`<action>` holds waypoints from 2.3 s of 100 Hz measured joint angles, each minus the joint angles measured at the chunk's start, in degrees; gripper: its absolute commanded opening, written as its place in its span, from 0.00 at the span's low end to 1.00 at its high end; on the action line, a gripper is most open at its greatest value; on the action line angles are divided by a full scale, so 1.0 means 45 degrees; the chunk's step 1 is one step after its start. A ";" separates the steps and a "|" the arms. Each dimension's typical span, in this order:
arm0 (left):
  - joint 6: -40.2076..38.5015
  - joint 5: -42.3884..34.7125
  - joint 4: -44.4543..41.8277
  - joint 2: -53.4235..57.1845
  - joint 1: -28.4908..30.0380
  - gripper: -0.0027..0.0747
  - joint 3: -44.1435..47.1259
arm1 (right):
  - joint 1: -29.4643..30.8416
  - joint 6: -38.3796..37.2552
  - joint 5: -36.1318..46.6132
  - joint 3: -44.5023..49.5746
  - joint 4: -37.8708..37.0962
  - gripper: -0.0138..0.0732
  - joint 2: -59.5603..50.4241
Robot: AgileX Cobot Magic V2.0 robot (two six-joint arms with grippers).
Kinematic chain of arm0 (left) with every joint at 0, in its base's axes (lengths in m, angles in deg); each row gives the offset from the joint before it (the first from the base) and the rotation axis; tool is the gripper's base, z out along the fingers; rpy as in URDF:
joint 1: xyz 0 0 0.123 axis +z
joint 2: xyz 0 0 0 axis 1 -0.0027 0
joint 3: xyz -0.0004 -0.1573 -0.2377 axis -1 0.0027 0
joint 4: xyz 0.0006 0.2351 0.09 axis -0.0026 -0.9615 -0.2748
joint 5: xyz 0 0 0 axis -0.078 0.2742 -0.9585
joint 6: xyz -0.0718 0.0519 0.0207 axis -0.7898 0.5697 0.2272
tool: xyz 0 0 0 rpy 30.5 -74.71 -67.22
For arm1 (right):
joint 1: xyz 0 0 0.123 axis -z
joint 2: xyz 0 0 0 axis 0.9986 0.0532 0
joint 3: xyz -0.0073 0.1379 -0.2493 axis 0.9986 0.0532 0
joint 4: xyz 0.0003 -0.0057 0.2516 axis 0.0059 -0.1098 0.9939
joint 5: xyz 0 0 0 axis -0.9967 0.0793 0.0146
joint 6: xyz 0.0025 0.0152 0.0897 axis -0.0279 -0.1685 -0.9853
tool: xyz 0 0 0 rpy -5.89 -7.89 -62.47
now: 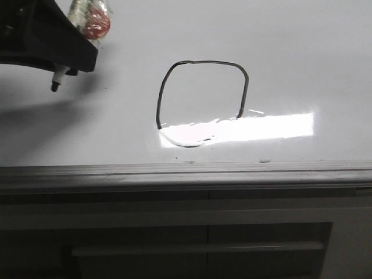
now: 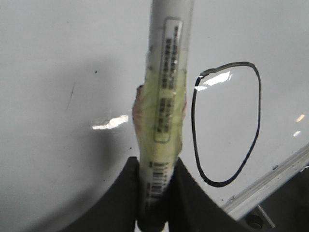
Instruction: Write number 0 on whiteboard
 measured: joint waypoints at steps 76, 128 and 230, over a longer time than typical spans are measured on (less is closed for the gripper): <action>-0.0030 -0.1785 0.1742 -0.1613 0.0511 0.04 0.0000 | 0.0000 -0.0096 0.0061 0.0000 0.0000 0.08 0.0000; -0.0030 -0.1884 0.1756 -0.1613 0.0511 0.51 -0.0074 | 0.0000 -0.0122 0.0067 0.0000 0.0000 0.08 0.0513; -0.0030 0.5080 -0.2647 0.8565 0.0612 0.01 -0.0063 | 0.0000 -0.0146 0.3597 0.1539 0.0000 0.08 -0.0404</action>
